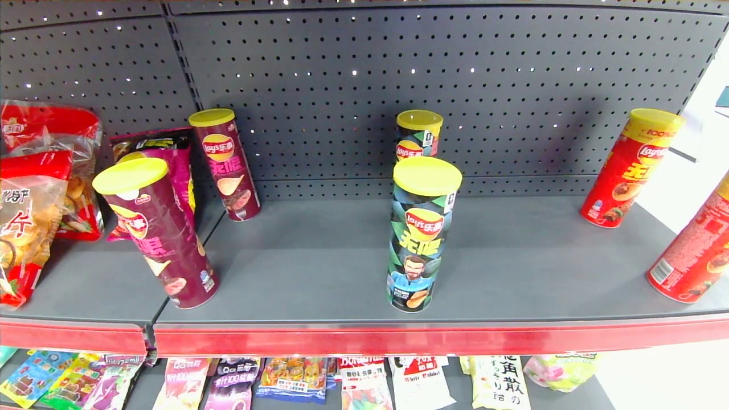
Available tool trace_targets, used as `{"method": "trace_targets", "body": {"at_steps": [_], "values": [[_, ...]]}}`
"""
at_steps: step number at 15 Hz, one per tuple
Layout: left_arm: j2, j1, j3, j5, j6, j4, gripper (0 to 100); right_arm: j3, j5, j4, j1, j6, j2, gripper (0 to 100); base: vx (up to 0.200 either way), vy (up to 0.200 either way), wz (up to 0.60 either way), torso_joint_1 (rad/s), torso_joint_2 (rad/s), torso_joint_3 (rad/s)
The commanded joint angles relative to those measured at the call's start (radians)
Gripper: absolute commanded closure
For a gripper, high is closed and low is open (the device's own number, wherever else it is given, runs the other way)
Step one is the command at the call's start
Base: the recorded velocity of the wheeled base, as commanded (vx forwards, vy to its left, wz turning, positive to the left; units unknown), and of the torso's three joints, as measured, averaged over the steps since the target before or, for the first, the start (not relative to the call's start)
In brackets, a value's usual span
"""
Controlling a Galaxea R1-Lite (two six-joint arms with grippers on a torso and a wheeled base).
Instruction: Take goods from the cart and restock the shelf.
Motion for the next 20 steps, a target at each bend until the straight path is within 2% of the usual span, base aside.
{"method": "trace_targets", "body": {"at_steps": [1,20], "values": [[-0.002,0.001,0.000,0.000,0.000,0.000,0,-0.001,0.000,0.000,0.000,0.000,0.001,0,0.000,0.000,0.00,0.000,0.00,0.000],[-0.002,0.001,0.000,0.000,0.000,0.000,0,-0.001,0.000,0.000,0.001,0.000,0.001,0,0.000,0.000,0.00,0.000,0.00,0.000]]}}
